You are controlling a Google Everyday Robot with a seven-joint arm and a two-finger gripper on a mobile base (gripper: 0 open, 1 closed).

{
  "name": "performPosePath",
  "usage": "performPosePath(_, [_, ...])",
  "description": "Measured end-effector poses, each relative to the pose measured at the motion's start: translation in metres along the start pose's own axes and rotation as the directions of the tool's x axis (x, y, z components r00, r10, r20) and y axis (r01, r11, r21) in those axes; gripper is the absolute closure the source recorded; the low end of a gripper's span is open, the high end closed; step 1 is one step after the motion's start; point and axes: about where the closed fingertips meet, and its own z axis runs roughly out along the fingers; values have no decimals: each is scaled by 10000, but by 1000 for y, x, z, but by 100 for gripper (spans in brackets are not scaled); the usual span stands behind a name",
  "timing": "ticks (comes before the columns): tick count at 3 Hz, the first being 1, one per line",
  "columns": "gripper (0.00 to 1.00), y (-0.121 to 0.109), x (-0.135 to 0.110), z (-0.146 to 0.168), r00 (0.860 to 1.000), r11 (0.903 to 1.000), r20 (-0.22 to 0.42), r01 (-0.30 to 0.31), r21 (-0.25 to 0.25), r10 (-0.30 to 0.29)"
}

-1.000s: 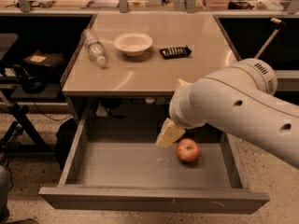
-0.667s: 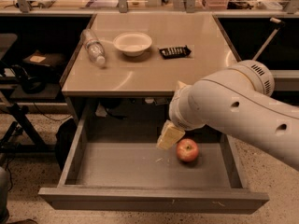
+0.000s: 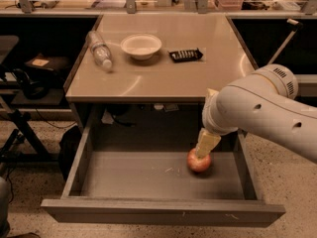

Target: Pick apple from top drawer and place on counter

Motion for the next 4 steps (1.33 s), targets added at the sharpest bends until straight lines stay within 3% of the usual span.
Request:
performPosePath(1, [0, -1, 4, 1, 10000, 10000, -59, 13, 6, -13])
performPosePath(2, [0, -1, 11, -1, 9987, 9986, -62, 496, -185, -497])
performPosePath(3, [0, -6, 58, -24, 9997, 9974, -113, 230, -687, -238])
performPosePath(4, [0, -5, 62, -31, 9946, 9912, 28, 1041, -821, -1042])
